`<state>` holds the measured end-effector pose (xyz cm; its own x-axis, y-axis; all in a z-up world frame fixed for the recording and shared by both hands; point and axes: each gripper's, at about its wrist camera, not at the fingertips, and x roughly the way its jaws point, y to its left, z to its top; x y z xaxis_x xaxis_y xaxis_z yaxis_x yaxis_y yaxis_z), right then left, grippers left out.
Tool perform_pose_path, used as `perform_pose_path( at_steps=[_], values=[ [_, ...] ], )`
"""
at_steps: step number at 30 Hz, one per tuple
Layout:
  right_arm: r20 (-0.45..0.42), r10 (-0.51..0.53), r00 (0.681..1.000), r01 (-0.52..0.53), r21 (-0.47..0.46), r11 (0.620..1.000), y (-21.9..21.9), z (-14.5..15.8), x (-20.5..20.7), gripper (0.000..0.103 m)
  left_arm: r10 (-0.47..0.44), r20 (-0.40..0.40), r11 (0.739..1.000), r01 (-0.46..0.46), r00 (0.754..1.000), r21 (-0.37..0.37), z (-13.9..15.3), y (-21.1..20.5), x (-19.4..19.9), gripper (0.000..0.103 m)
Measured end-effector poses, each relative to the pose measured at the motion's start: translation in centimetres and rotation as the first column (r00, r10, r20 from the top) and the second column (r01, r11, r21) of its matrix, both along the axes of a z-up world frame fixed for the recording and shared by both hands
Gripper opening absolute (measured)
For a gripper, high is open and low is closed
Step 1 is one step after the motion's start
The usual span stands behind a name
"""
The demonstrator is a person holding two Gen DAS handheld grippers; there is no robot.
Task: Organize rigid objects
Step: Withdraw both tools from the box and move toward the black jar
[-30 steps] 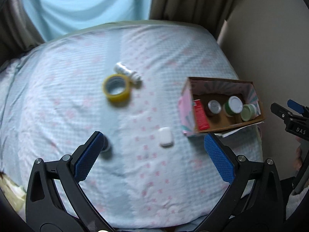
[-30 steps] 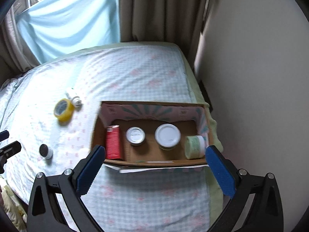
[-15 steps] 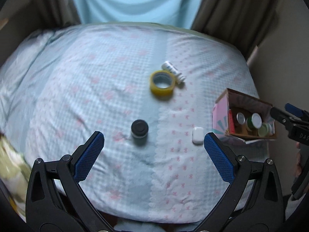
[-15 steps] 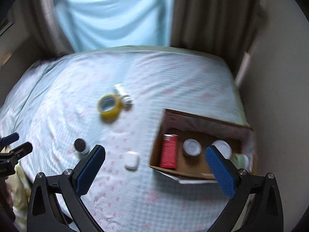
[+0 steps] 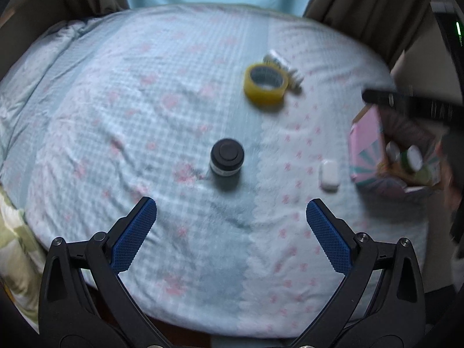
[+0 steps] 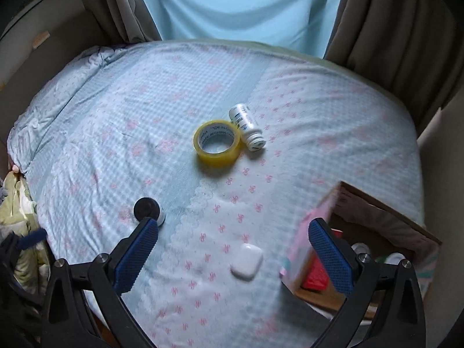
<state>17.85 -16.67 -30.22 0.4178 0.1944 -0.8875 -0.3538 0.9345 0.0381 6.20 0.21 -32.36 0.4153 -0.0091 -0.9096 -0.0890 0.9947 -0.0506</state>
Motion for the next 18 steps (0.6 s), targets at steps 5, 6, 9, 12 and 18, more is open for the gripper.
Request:
perform_pose_path(
  at_steps=[5,6,9,12,18],
  values=[
    [-0.022,0.029,0.999,-0.03,-0.022,0.999,2.5,-3.6,3.2,0.103,-0.041,-0.034,0.998,0.042,0.999,0.041,-5.6,-0.1,2.3,0.103],
    [-0.031,0.034,0.999,-0.035,-0.026,0.999,3.1,-4.4,4.0,0.103,-0.042,-0.047,0.998,0.044,0.998,0.05,-6.8,-0.1,2.9,0.103],
    [-0.071,0.045,0.996,-0.047,-0.03,0.998,4.6,-6.3,6.4,0.103,-0.048,-0.072,0.996,0.054,0.996,0.071,-9.6,-0.2,4.5,0.103],
    [-0.109,0.056,0.992,-0.062,-0.053,0.997,6.2,-8.1,8.9,0.103,-0.051,-0.092,0.996,0.058,0.994,0.075,-11.8,-0.1,6.1,0.103],
    [-0.209,0.006,0.978,-0.02,-0.061,0.998,8.6,-12.2,13.7,0.103,-0.071,-0.122,0.996,0.078,0.99,0.053,-14.6,0.1,8.3,0.098]
  ],
)
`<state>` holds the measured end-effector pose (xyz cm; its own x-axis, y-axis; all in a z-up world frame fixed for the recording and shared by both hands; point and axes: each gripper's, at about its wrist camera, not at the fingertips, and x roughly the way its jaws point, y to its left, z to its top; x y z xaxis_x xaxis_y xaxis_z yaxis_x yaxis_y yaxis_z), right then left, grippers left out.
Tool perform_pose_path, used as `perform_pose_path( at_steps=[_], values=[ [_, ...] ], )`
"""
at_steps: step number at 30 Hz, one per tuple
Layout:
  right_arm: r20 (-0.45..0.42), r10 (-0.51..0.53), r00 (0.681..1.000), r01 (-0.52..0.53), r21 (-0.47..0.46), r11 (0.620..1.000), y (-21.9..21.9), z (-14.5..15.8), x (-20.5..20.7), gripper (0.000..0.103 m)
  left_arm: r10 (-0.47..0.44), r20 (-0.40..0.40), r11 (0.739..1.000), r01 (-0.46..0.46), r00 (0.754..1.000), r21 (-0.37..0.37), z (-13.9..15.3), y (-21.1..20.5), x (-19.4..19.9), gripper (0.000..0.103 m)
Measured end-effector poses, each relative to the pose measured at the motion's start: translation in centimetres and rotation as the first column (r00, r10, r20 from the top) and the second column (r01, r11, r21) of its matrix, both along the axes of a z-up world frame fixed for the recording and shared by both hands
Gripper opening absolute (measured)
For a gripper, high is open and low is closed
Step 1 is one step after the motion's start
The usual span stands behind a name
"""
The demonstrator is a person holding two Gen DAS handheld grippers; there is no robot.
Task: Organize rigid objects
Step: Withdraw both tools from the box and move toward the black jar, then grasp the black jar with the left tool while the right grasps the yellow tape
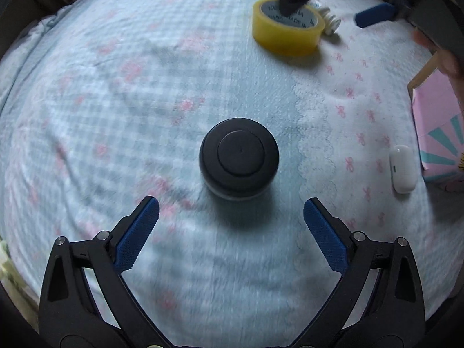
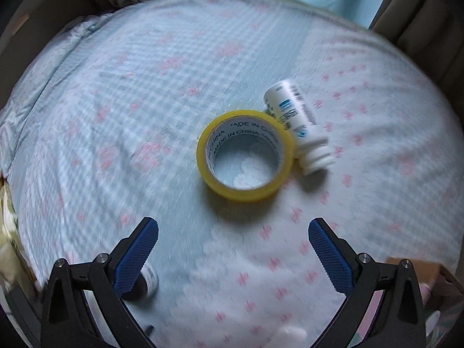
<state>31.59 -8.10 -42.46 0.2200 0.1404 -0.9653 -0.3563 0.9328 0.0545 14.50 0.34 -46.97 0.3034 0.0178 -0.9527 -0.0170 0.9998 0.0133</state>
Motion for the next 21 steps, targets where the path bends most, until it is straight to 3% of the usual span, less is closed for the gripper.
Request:
perform_pose_path(
  at_steps=[8,15,21],
  values=[
    [-0.094,-0.08,0.992,0.079,-0.018,0.997,1.2,-3.9,4.3,0.103,-0.053,-0.002,0.998,0.053,0.999,0.014,-2.0,-0.4,2.4,0.09],
    [-0.08,-0.137,0.987,0.132,-0.064,0.989,1.6,-5.4,7.1,0.103,-0.106,0.022,0.994,0.106,0.994,0.015,-2.3,-0.7,3.9,0.075],
    [-0.092,-0.182,0.979,0.173,-0.093,0.98,2.1,-6.4,8.7,0.103,-0.108,0.032,0.994,0.108,0.994,-0.004,-2.5,-0.4,4.4,0.071]
  ],
)
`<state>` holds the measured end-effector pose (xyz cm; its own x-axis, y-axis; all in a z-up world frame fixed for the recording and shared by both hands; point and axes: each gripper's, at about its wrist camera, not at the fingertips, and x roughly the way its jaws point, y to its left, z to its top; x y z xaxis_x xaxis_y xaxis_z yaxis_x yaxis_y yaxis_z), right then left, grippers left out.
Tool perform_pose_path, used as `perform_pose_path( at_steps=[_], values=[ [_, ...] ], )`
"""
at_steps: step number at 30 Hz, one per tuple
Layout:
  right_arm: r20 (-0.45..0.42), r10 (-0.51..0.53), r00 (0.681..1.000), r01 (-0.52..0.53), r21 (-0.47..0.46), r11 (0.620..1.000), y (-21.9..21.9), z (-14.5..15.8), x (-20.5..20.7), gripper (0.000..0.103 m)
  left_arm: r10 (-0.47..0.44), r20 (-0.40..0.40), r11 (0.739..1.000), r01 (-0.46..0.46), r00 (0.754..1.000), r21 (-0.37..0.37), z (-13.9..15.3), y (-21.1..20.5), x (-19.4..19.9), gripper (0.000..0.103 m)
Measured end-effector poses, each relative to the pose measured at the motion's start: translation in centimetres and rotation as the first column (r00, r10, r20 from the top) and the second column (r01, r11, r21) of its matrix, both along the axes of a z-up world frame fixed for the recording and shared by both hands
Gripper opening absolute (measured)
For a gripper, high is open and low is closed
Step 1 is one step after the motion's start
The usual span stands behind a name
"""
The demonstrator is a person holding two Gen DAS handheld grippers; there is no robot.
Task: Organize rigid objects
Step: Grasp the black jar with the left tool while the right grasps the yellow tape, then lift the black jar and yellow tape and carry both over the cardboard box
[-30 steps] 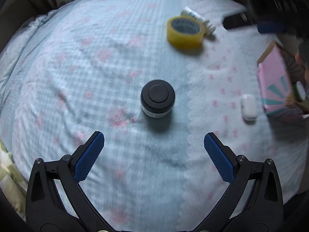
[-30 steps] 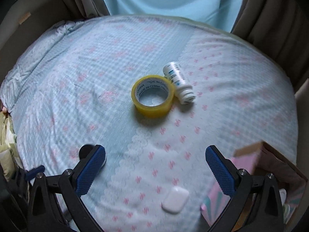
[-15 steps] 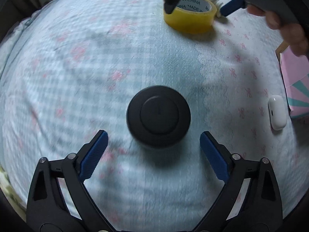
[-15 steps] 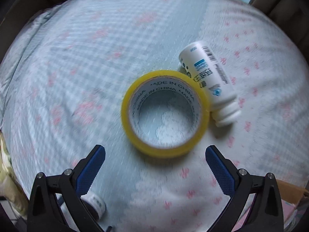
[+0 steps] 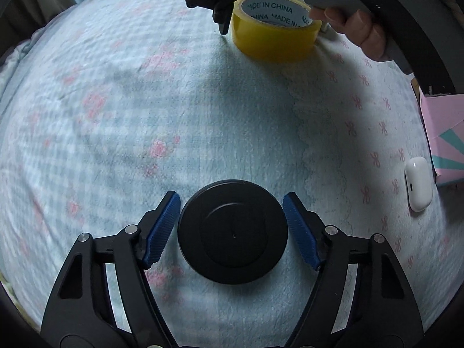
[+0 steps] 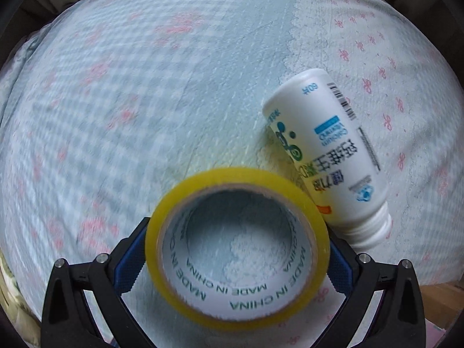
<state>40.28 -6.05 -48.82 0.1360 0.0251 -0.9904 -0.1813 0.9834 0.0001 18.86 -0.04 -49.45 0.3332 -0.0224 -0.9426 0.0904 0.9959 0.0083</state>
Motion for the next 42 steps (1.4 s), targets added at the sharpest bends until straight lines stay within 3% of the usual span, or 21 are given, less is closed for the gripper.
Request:
perform_pose_path(
  at_steps=[1,3,17,23,34,42],
  values=[
    [0.001,-0.003,1.0,0.003,-0.006,1.0,0.0,-0.1,0.1,0.102,-0.002,0.004,1.0,0.002,1.0,0.001,0.0,0.0,0.0,0.069],
    [0.011,-0.006,1.0,0.007,-0.033,0.999,-0.1,-0.2,0.2,0.097,-0.011,0.022,1.0,0.01,1.0,0.013,0.2,0.0,-0.1,0.053],
    [0.037,0.006,0.999,-0.007,0.01,1.0,0.6,1.0,-2.4,0.096,-0.002,0.049,1.0,0.002,0.999,-0.002,1.5,1.5,-1.4,0.053],
    [0.051,0.028,0.998,-0.031,0.059,0.998,0.7,3.3,-5.3,0.096,0.005,0.062,1.0,-0.006,0.998,0.011,2.9,1.9,-2.4,0.053],
    [0.094,0.028,0.995,-0.042,0.153,0.987,-1.7,12.5,-10.5,0.096,0.041,0.123,0.998,-0.046,0.992,0.039,11.3,1.7,-5.1,0.053],
    [0.148,0.018,0.989,-0.048,0.205,0.978,-7.2,21.6,-16.2,0.096,0.073,0.151,0.997,-0.07,0.986,-0.024,19.7,-0.2,-6.0,0.053]
  ],
)
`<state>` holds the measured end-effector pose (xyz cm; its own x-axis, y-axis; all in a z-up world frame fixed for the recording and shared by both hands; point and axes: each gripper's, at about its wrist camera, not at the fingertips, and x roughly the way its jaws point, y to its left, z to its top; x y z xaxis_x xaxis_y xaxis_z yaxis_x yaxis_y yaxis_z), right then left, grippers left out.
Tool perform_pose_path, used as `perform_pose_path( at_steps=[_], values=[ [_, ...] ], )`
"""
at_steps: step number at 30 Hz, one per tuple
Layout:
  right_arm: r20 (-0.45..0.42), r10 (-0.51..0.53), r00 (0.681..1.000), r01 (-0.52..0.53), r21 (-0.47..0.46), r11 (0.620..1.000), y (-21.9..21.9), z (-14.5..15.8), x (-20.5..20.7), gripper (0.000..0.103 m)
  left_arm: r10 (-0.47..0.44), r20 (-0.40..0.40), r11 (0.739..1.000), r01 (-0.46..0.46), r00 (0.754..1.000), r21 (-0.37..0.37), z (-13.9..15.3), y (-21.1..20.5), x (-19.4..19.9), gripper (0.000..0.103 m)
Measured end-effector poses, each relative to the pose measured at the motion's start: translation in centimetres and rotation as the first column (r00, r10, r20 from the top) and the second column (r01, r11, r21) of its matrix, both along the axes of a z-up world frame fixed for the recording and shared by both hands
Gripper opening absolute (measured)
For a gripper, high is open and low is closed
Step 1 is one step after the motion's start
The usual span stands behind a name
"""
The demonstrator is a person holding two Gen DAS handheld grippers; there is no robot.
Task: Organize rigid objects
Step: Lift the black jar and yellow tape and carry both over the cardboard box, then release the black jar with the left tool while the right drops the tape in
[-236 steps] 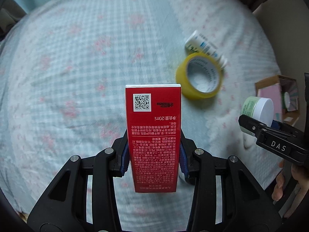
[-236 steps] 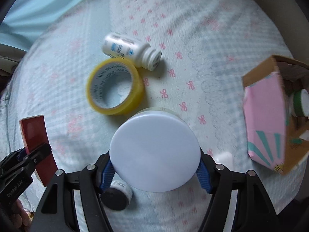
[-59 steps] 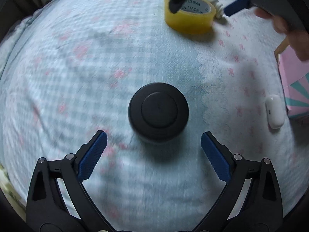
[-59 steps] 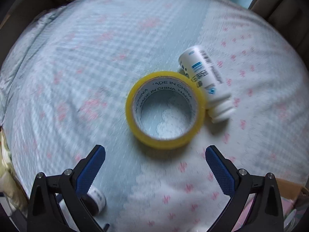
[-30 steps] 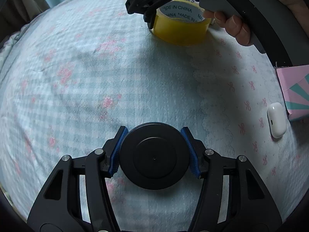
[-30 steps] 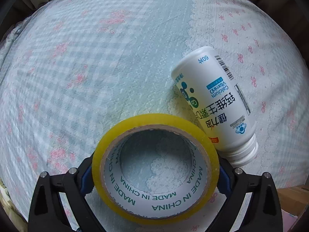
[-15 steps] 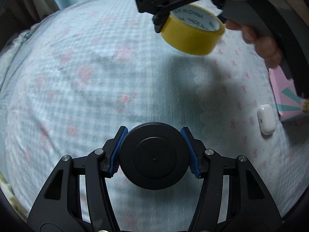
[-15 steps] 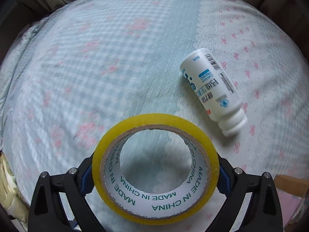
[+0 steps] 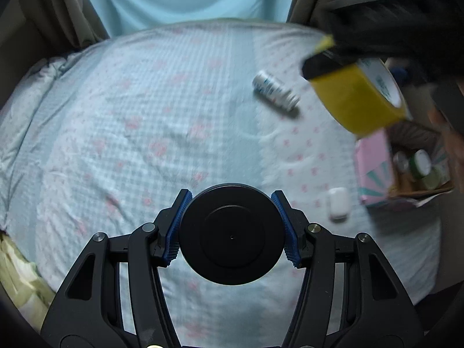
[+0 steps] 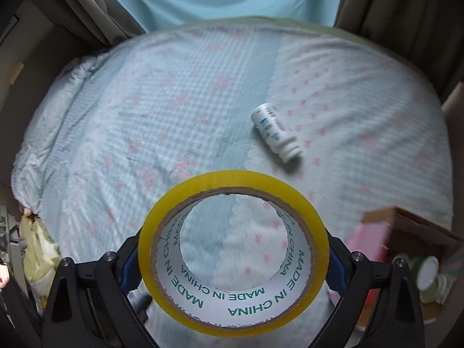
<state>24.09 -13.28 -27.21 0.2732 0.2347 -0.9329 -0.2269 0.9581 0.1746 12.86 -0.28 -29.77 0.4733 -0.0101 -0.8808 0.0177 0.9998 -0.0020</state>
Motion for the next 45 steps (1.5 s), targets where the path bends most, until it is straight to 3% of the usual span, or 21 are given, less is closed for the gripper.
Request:
perform_pose_path(
  at_steps=[3,8,14,20,30,36,45],
  values=[
    [0.016,-0.007,1.0,0.007,0.025,1.0,-2.8,2.8,-2.3,0.096,0.005,0.005,0.999,-0.005,1.0,-0.05,3.1,-1.4,-0.5,0.053],
    [0.042,-0.039,0.998,0.037,0.042,0.998,-7.5,5.3,-5.6,0.096,-0.05,0.033,0.998,0.052,0.998,-0.045,7.0,-5.7,-0.6,0.053],
    [0.059,-0.156,0.986,0.153,0.041,0.987,-16.0,6.5,-8.2,0.096,-0.127,0.05,0.99,0.129,0.991,-0.05,9.0,-11.7,0.7,0.053],
    [0.065,-0.275,0.959,0.274,0.025,0.962,-24.3,6.2,-9.7,0.096,-0.216,0.027,0.974,0.218,0.976,-0.06,8.8,-18.3,2.4,0.053],
    [0.019,-0.35,0.937,0.35,-0.008,0.937,-31.6,2.4,-9.8,0.096,-0.364,-0.09,0.931,0.358,0.927,-0.075,4.6,-27.4,7.1,0.053],
    [0.006,-0.34,0.94,0.339,-0.07,0.938,-33.3,-1.5,-9.1,0.096,-0.421,-0.165,0.907,0.418,0.892,-0.056,0.9,-31.1,10.1,0.053],
    [0.032,-0.365,0.93,0.366,-0.048,0.929,-34.6,-7.1,-8.0,0.096,-0.464,-0.256,0.882,0.47,0.848,-0.039,-5.7,-34.2,13.4,0.053]
  ],
)
